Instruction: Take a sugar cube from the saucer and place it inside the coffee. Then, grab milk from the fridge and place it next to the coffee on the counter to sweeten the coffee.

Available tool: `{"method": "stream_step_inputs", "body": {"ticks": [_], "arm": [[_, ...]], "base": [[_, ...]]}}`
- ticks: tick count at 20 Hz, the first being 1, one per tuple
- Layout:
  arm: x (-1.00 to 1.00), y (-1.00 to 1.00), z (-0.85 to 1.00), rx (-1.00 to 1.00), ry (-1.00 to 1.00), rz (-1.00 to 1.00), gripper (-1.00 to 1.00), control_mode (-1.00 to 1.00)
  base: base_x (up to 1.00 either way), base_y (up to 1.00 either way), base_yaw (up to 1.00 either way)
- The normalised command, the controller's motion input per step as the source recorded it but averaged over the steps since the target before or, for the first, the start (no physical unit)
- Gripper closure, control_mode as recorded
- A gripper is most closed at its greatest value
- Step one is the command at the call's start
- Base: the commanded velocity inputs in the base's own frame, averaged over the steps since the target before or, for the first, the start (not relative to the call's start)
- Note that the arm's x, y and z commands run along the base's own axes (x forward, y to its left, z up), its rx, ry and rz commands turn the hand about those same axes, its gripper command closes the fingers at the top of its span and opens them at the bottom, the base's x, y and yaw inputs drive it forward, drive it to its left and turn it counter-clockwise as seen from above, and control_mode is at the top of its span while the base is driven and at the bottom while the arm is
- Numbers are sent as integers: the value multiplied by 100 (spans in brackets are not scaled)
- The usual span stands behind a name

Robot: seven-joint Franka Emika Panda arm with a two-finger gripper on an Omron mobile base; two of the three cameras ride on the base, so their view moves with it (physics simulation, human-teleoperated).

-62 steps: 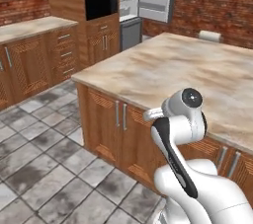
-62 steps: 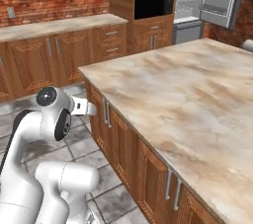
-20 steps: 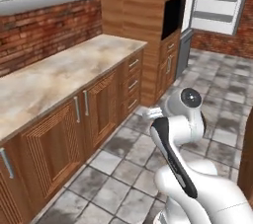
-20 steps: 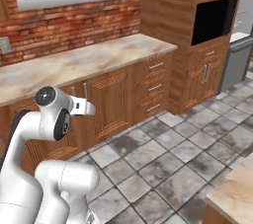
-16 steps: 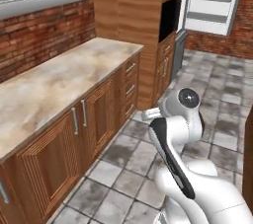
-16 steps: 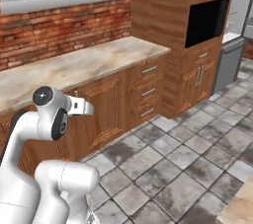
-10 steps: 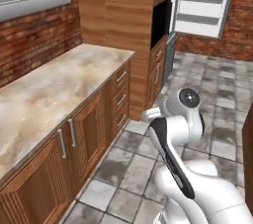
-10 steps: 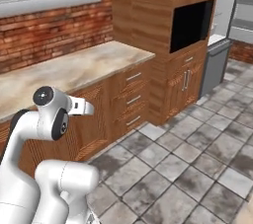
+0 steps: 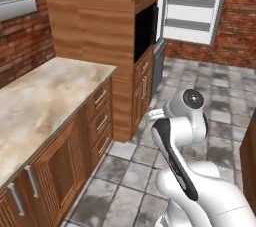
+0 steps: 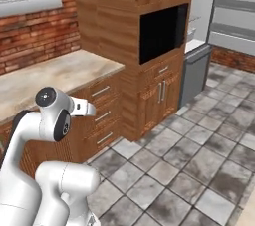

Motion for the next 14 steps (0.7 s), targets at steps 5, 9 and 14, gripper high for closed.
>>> {"method": "stream_step_inputs", "body": {"ticks": [5,9,14], "arm": [[0,0,0,0,0,0,-100,100],[0,0,0,0,0,0,-100,100],[0,0,0,0,0,0,-100,100]], "base": [[100,-49,-4],[100,-55,-2],[100,-56,-1]]}}
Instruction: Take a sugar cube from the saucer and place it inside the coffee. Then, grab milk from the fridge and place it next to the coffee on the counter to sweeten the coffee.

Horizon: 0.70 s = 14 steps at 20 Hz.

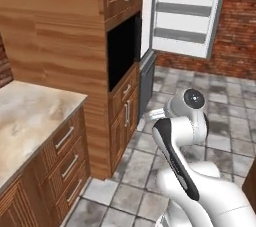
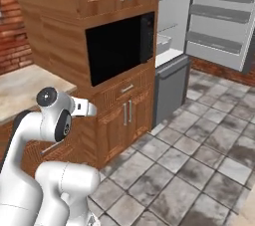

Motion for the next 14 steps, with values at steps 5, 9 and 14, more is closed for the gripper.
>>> {"method": "stream_step_inputs", "body": {"ticks": [5,9,14], "arm": [[0,0,0,0,0,0,-100,100],[0,0,0,0,0,0,-100,100],[0,0,0,0,0,0,-100,100]], "base": [[100,-35,-4],[100,-32,-4],[100,-21,-5]]}}
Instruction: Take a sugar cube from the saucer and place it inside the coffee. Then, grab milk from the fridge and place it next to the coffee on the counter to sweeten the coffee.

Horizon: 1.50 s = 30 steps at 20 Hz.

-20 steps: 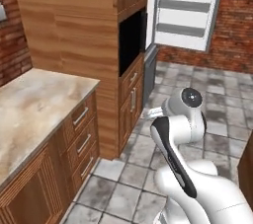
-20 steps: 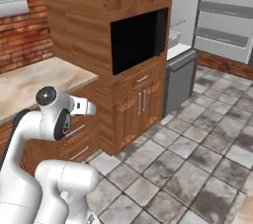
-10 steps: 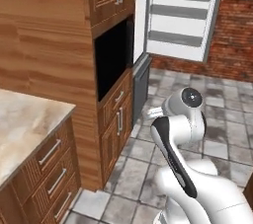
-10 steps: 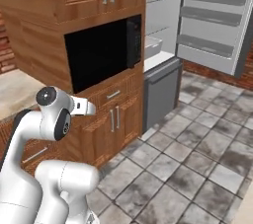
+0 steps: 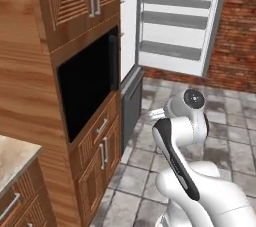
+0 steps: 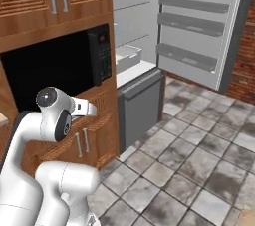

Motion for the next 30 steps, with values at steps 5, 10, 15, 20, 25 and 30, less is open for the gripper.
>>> {"method": "stream_step_inputs", "body": {"ticks": [5,10,15,20,25,30], "arm": [[0,0,0,0,0,0,-100,100],[0,0,0,0,0,0,-100,100],[0,0,0,0,0,0,-100,100],[0,0,0,0,0,0,-100,100],[0,0,0,0,0,0,-100,100],[0,0,0,0,0,0,-100,100]], "base": [[100,-14,-5],[100,-10,-7],[100,-23,1],[99,-37,46],[69,-43,68],[31,-48,67]]}}
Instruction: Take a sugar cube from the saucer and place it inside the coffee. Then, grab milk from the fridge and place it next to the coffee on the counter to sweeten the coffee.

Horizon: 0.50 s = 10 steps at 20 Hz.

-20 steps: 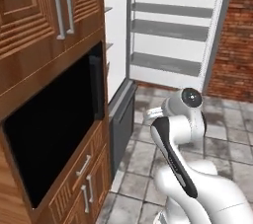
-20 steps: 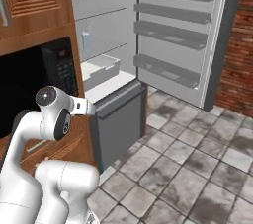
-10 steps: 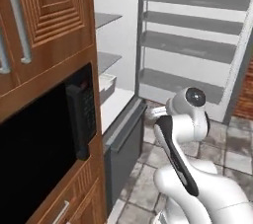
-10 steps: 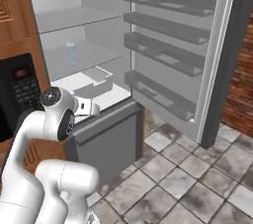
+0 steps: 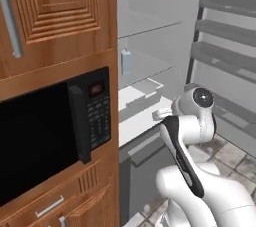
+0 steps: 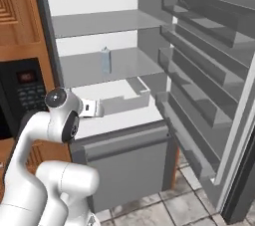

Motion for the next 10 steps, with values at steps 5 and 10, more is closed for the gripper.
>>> {"method": "stream_step_inputs", "body": {"ticks": [5,10], "arm": [[0,0,0,0,0,0,-100,100],[0,0,0,0,0,0,-100,100]], "base": [[17,-32,51],[1,-4,9]]}}
